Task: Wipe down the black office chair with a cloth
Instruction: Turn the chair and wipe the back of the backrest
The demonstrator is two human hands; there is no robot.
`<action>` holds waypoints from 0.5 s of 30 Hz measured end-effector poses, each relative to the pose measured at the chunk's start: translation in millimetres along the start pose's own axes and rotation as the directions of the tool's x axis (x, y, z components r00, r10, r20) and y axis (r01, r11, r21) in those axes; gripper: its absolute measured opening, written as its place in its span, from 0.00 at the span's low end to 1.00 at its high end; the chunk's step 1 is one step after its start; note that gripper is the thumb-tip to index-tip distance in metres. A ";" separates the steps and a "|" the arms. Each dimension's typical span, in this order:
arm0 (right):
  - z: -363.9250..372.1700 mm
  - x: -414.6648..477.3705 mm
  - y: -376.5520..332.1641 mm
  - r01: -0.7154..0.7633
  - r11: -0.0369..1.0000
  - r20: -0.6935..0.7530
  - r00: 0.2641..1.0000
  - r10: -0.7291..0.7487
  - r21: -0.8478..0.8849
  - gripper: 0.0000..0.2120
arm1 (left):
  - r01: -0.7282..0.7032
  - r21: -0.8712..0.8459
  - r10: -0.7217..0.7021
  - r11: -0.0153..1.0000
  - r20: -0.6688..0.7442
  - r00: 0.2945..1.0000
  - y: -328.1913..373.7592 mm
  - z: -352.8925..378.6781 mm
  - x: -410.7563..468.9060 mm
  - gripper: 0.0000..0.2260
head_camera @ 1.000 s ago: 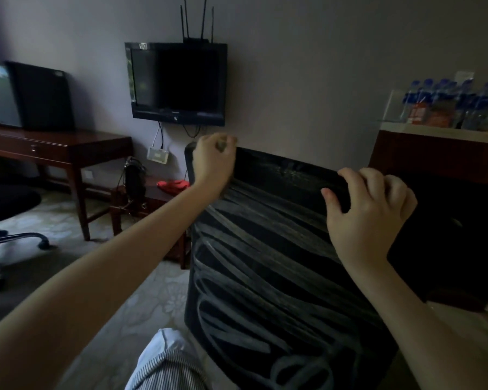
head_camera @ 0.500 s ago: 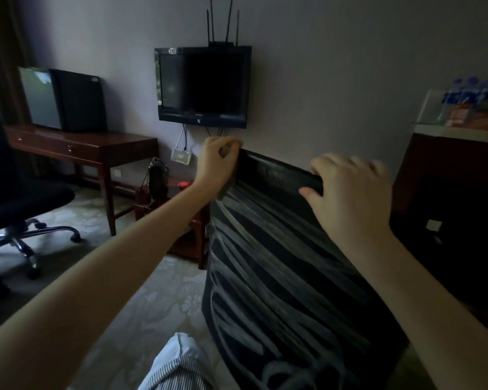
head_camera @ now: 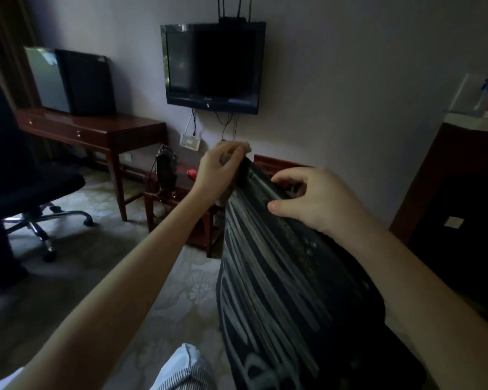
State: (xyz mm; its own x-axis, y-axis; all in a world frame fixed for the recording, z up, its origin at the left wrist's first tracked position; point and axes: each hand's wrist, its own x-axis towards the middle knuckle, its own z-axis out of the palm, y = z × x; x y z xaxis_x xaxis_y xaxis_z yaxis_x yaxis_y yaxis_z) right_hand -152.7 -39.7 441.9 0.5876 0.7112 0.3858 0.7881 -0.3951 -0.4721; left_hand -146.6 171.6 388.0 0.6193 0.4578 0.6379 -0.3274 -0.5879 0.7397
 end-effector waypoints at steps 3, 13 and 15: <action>6.1 2.7 1.3 -0.012 0.999 -0.056 0.998 0.013 0.032 0.15 | -0.074 0.003 0.074 0.997 0.015 0.997 5.4 0.3 -11.9 0.08; 3.2 -9.1 -4.3 -0.088 0.994 0.004 0.996 0.087 0.061 0.19 | -0.236 0.022 0.235 0.971 0.058 0.970 24.9 3.2 -49.2 0.11; 1.8 -19.6 -2.9 -0.095 0.991 0.017 0.995 0.094 0.095 0.11 | -0.173 0.032 0.172 0.984 0.011 0.985 21.3 2.9 -38.3 0.10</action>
State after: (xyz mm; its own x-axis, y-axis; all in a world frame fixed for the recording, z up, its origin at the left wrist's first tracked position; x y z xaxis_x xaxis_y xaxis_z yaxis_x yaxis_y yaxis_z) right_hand -166.8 -51.4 434.3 0.6558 0.6809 0.3261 0.7075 -0.4036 -0.5801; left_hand -175.2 139.6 378.8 0.5614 0.3421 0.7535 -0.4064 -0.6792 0.6112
